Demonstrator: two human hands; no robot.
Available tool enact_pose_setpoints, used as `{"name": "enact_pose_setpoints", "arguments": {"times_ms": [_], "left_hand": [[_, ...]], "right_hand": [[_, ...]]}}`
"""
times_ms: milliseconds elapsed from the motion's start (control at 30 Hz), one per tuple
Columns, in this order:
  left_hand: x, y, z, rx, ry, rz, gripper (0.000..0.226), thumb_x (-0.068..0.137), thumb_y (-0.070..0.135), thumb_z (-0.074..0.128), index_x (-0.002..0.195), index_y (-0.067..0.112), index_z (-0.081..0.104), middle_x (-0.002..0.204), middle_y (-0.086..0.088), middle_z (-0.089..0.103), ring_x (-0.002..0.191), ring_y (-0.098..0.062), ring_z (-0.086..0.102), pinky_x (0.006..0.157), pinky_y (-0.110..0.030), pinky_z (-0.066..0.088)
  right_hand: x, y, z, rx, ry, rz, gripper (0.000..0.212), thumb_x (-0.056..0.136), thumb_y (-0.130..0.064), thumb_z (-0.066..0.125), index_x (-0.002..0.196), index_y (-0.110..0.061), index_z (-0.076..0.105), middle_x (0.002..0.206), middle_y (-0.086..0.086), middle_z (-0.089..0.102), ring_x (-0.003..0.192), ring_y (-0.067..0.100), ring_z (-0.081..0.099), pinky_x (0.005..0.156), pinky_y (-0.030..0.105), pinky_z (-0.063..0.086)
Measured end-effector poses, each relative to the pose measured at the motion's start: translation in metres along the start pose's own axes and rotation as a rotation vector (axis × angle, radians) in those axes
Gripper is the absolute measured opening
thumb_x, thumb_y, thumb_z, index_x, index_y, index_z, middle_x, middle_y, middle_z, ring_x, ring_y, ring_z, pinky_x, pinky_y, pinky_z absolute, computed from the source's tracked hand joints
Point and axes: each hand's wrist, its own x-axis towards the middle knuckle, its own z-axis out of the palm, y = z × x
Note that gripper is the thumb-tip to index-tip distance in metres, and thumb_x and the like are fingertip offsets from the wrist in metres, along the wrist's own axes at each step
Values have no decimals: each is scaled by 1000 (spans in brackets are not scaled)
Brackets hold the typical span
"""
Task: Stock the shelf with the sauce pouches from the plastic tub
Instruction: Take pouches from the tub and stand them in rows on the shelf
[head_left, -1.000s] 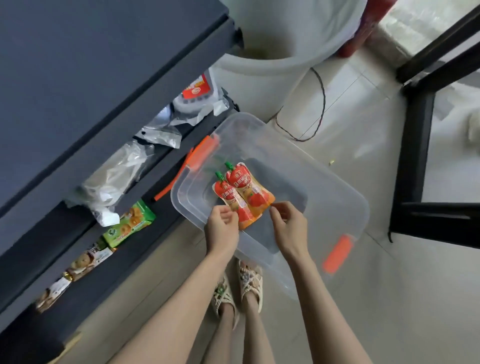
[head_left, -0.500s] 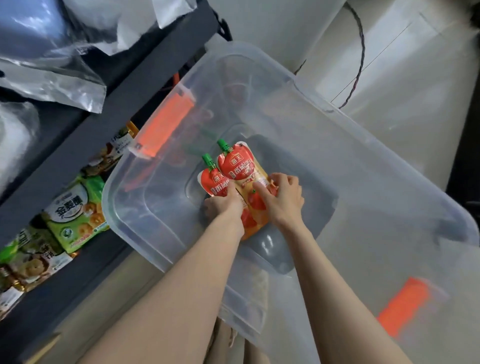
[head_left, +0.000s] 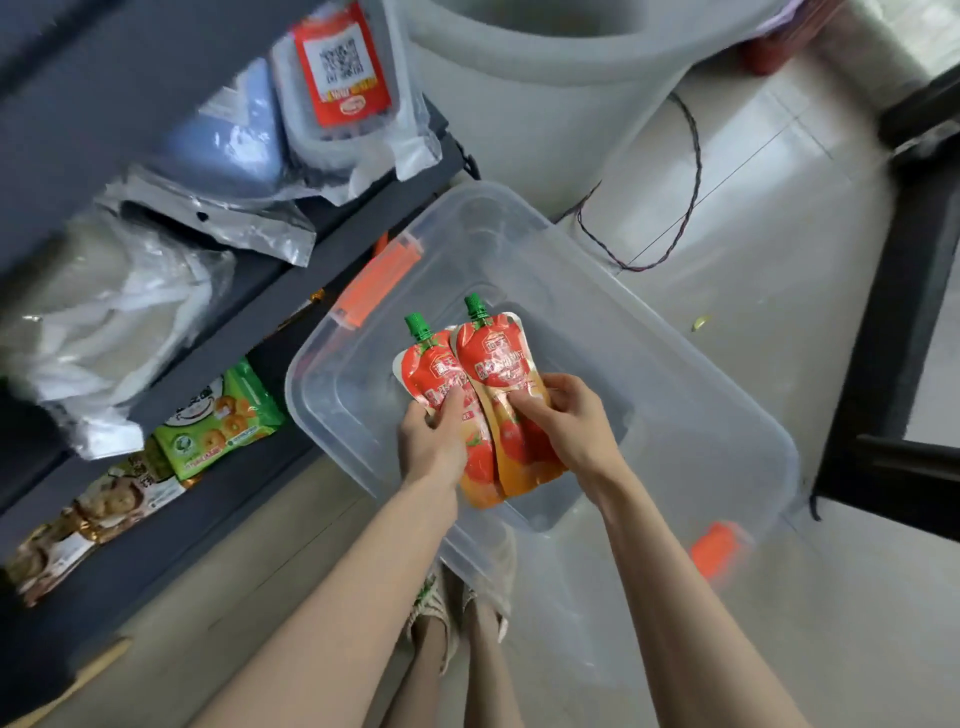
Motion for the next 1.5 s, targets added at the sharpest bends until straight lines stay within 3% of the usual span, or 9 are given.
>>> {"name": "enact_pose_setpoints", "arguments": {"times_ms": [133, 233, 367, 533, 700, 867, 1033, 1267, 1500], "left_hand": [[-98, 46, -51, -106, -94, 130, 21, 90, 39, 56, 90, 19, 60, 90, 0, 72, 81, -15, 69, 69, -33, 57], [-169, 88, -93, -181, -185, 216, 20, 92, 38, 52, 97, 22, 62, 94, 6, 72, 82, -6, 69, 66, -23, 54], [-256, 144, -156, -211, -248, 338, 7, 90, 38, 54, 94, 36, 59, 101, 12, 68, 91, -3, 65, 75, -25, 51], [-344, 197, -230, -277, -215, 599, 24, 88, 25, 60, 112, 21, 60, 104, 5, 71, 96, -10, 68, 79, -28, 53], [-395, 242, -286, -389, -40, 858, 23, 83, 26, 65, 104, 16, 63, 100, 1, 72, 93, -13, 69, 77, -29, 55], [-413, 283, -327, -488, 118, 1025, 11, 84, 23, 65, 94, 19, 63, 92, 4, 72, 85, -7, 69, 67, -19, 53], [-411, 320, -363, -509, 238, 1121, 14, 87, 23, 63, 101, 22, 61, 98, 10, 69, 86, 2, 66, 65, -11, 51], [-370, 362, -397, -521, 329, 1124, 28, 90, 23, 60, 117, 19, 57, 107, 9, 64, 99, -4, 60, 83, -24, 50], [-314, 377, -432, -513, 315, 1096, 20, 91, 20, 59, 110, 23, 57, 104, 11, 65, 97, -4, 62, 81, -21, 51]], "right_hand": [[-85, -55, -23, 69, -36, -127, 27, 82, -23, 70, 104, -8, 65, 88, 3, 72, 69, 7, 67, 56, 17, 50], [-155, -106, -33, 114, -68, -217, 24, 83, -19, 69, 100, -3, 64, 73, -3, 68, 58, 5, 62, 48, 14, 44], [-244, -179, -33, 128, -162, -362, 22, 82, -17, 70, 100, -6, 63, 77, -6, 71, 68, 6, 66, 58, 16, 49], [-342, -266, -17, 115, -260, -608, 20, 78, -19, 71, 95, -13, 62, 84, -3, 72, 75, 10, 69, 62, 19, 51], [-410, -342, 11, 88, -366, -843, 22, 81, -15, 69, 98, -5, 60, 80, -3, 70, 70, 7, 67, 60, 20, 52], [-448, -403, 44, 57, -444, -1009, 18, 83, -14, 68, 98, -8, 59, 82, 0, 69, 69, 7, 66, 60, 20, 54], [-460, -450, 85, 29, -482, -1107, 17, 84, -14, 68, 99, -11, 59, 83, -1, 68, 68, 4, 66, 60, 17, 52], [-427, -504, 151, 20, -456, -1156, 20, 83, -7, 68, 95, -16, 55, 91, 1, 66, 81, 12, 64, 71, 24, 53], [-375, -531, 225, -47, -445, -1136, 24, 83, -6, 67, 103, -11, 55, 101, 9, 66, 91, 20, 63, 81, 31, 53]]}}
